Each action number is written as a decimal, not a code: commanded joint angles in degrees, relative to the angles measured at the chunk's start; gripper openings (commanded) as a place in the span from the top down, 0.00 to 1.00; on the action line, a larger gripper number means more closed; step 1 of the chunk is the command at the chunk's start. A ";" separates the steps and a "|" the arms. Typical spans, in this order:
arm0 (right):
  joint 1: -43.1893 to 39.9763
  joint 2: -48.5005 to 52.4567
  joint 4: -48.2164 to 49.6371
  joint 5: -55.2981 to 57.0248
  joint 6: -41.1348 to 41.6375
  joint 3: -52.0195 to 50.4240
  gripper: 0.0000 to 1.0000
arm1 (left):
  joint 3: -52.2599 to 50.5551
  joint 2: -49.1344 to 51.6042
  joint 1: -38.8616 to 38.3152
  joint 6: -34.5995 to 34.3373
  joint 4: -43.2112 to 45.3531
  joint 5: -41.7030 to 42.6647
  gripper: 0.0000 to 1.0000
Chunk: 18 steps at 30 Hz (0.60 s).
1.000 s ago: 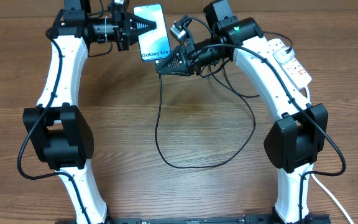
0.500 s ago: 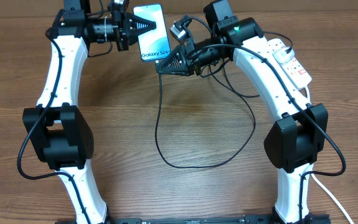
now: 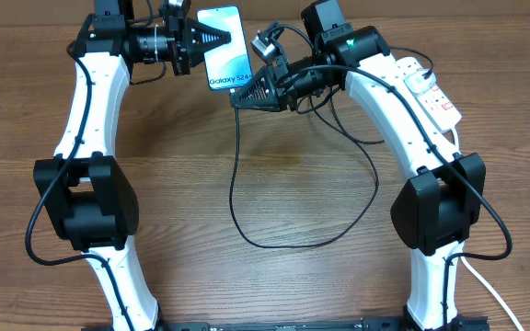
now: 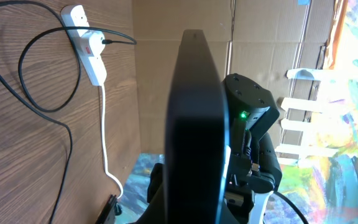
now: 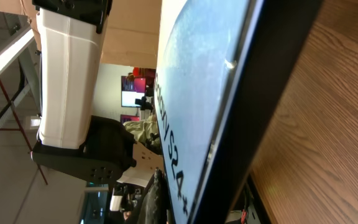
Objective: Plug charger to phone and switch on socket
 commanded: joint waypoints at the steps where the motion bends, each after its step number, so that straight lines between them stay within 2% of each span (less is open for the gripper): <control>1: -0.48 -2.12 0.61 -0.90 -0.28 1.64 0.96 | 1.51 -2.36 0.26 1.14 0.20 2.51 0.96; 18: -0.48 -2.12 1.42 0.07 0.50 1.64 0.96 | 1.51 -2.36 0.22 0.85 0.17 4.61 0.96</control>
